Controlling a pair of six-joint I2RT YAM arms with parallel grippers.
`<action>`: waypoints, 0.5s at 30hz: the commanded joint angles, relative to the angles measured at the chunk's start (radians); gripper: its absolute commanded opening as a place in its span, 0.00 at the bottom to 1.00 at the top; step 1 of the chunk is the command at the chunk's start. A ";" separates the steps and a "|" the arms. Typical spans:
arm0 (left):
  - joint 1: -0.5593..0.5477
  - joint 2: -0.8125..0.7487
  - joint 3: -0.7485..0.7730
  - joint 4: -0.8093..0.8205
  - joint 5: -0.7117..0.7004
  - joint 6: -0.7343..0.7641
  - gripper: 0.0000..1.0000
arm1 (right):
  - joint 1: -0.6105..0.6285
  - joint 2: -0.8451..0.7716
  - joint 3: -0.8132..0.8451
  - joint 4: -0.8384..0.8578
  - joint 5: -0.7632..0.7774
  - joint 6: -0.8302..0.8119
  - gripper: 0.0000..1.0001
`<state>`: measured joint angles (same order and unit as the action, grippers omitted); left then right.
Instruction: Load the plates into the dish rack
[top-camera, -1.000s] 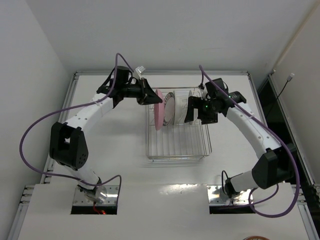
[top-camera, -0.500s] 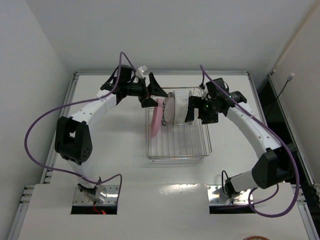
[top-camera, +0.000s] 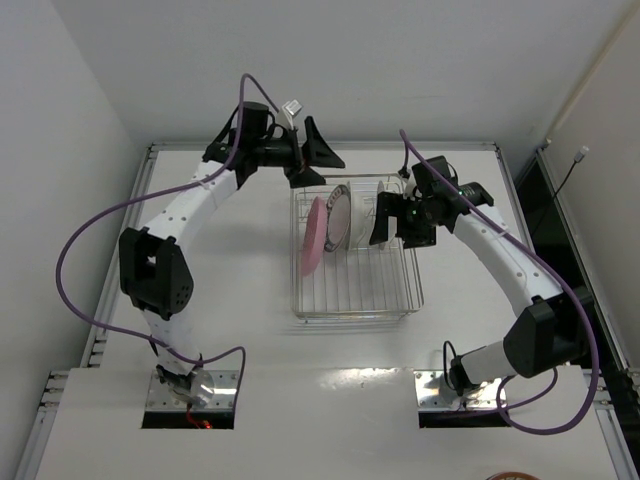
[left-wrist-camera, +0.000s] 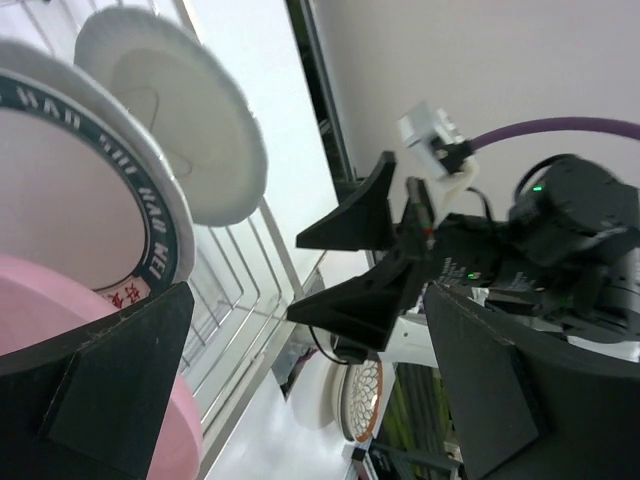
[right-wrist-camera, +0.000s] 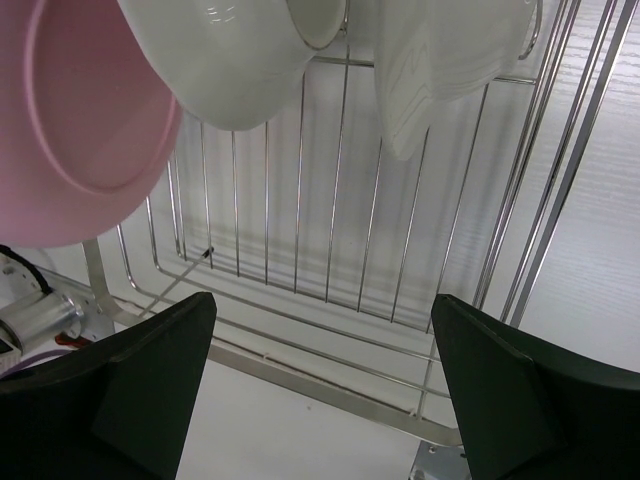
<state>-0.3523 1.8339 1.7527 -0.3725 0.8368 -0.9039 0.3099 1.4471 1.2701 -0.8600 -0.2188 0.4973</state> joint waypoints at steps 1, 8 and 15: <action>-0.022 0.010 -0.038 -0.028 -0.016 0.034 1.00 | -0.012 -0.011 0.018 0.032 -0.008 -0.005 0.88; -0.022 -0.018 -0.041 -0.057 -0.039 0.055 1.00 | -0.012 -0.021 0.009 0.022 -0.008 -0.005 0.88; -0.031 -0.027 0.027 -0.282 -0.142 0.189 1.00 | -0.012 -0.030 0.000 0.022 -0.008 -0.005 0.88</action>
<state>-0.3679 1.8366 1.7309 -0.5392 0.7551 -0.7937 0.3023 1.4467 1.2701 -0.8608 -0.2188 0.4973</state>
